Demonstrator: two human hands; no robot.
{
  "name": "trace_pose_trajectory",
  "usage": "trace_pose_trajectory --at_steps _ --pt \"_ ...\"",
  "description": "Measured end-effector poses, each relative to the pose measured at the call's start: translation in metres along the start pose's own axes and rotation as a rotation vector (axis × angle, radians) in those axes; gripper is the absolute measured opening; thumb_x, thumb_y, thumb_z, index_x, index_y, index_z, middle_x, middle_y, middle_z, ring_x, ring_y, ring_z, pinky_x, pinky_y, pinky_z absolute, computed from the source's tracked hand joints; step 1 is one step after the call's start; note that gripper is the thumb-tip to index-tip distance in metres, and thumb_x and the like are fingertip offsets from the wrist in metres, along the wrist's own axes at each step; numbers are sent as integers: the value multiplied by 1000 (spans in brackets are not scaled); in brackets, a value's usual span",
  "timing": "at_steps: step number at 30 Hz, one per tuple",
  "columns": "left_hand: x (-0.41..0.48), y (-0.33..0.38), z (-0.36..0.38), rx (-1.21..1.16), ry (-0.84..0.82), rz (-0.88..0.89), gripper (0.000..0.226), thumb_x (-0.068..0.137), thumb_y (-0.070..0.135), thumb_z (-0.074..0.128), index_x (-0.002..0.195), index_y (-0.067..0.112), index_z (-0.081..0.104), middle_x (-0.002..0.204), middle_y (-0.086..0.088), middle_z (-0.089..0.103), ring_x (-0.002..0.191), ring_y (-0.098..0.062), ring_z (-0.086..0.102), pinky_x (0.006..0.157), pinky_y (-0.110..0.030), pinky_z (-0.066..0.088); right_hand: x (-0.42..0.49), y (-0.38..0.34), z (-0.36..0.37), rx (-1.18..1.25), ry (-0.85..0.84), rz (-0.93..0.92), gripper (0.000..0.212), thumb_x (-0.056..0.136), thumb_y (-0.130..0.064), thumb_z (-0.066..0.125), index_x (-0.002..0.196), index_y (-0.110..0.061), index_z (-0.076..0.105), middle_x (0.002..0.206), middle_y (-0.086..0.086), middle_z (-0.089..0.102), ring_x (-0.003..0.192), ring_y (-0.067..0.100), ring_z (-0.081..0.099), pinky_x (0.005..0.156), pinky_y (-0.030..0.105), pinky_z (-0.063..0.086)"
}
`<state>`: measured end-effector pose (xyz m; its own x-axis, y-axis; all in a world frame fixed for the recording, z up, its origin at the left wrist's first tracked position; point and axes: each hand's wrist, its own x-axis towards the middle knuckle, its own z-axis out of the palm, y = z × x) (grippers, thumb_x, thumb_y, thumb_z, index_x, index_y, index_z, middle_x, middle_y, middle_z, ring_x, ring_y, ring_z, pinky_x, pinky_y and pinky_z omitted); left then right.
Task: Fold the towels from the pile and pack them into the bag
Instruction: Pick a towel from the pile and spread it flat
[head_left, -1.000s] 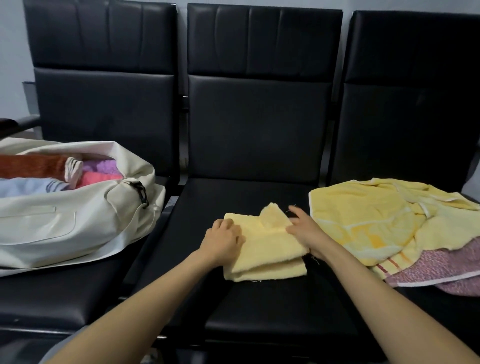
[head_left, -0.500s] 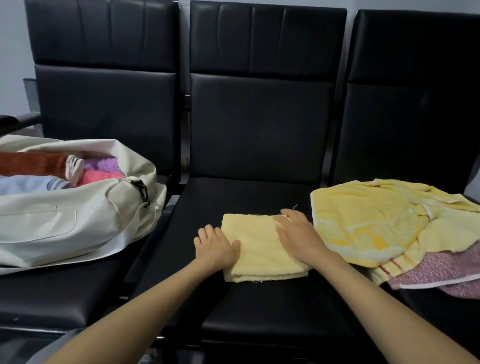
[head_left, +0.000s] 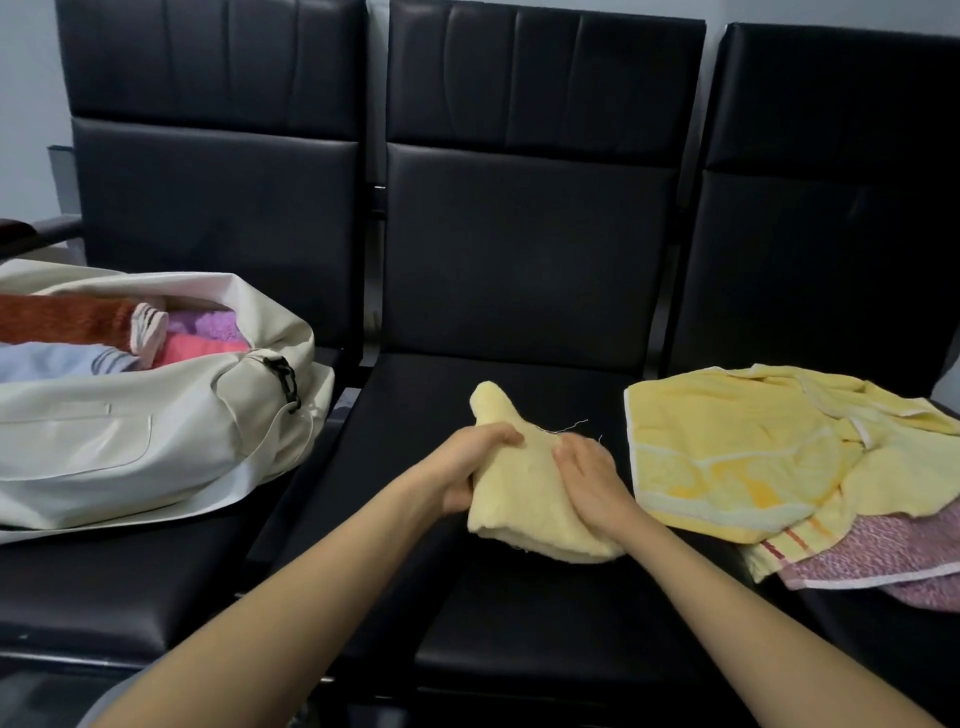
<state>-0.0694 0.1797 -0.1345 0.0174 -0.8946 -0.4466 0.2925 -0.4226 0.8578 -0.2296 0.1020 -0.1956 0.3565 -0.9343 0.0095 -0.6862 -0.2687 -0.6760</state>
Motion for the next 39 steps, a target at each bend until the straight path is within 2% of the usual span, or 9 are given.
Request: trace_pose_trajectory --at_steps 5,9,14,18,22,25,28,33,39 --pt "-24 27 -3 -45 -70 52 34 86 21 63 117 8 55 111 -17 66 101 -34 64 80 -45 55 11 -27 -11 949 -160 553 48 97 -49 48 117 -7 60 103 13 70 94 29 67 84 43 54" --pt "-32 38 -12 -87 -89 111 36 86 21 62 119 9 57 107 -15 69 99 -33 66 76 -44 56 10 -40 -12 1192 -428 617 59 91 -59 53 121 -11 64 103 18 71 87 35 69 75 47 56" --pt "-30 44 -34 -32 43 114 32 86 21 63 115 7 57 107 -15 67 98 -32 65 74 -41 55 11 -41 -18 1273 -411 556 76 90 -69 37 121 -5 63 113 19 69 103 34 65 83 42 52" --pt "-22 40 -48 88 155 130 27 88 18 65 109 4 56 104 -13 66 93 -26 66 68 -36 54 17 -35 -24 1130 -240 269 71 86 -35 68 148 -23 34 114 7 66 102 22 68 75 36 57" --pt "-7 37 -65 294 321 288 70 79 28 78 128 4 35 116 -10 59 100 -23 64 78 -36 56 13 -38 -33 1029 -271 48 41 93 -11 58 132 -24 57 122 9 65 105 18 67 80 31 55" --pt "-8 39 -71 359 311 419 52 88 24 68 132 24 40 117 -7 56 104 -22 58 87 -35 52 13 -40 -38 1023 -289 2 37 93 -3 54 125 -22 61 123 7 66 110 18 65 84 30 55" --pt "-16 39 -71 483 144 428 26 94 21 59 120 21 62 118 2 59 110 -14 54 90 -28 46 11 -41 -39 924 -289 -49 44 86 0 63 124 -22 62 124 6 63 112 19 63 85 30 54" --pt "-6 27 -74 847 175 408 88 65 24 87 140 28 42 138 3 38 129 -15 37 102 -27 34 8 -44 -39 755 -232 -116 66 70 0 80 126 -30 59 120 5 62 110 20 62 91 37 55" --pt "-3 19 -69 947 423 609 88 74 15 79 148 27 32 146 -8 30 132 -22 33 100 -23 29 2 -53 -43 282 -53 -165 66 70 -14 83 125 -37 53 109 -14 57 99 6 58 75 22 52"
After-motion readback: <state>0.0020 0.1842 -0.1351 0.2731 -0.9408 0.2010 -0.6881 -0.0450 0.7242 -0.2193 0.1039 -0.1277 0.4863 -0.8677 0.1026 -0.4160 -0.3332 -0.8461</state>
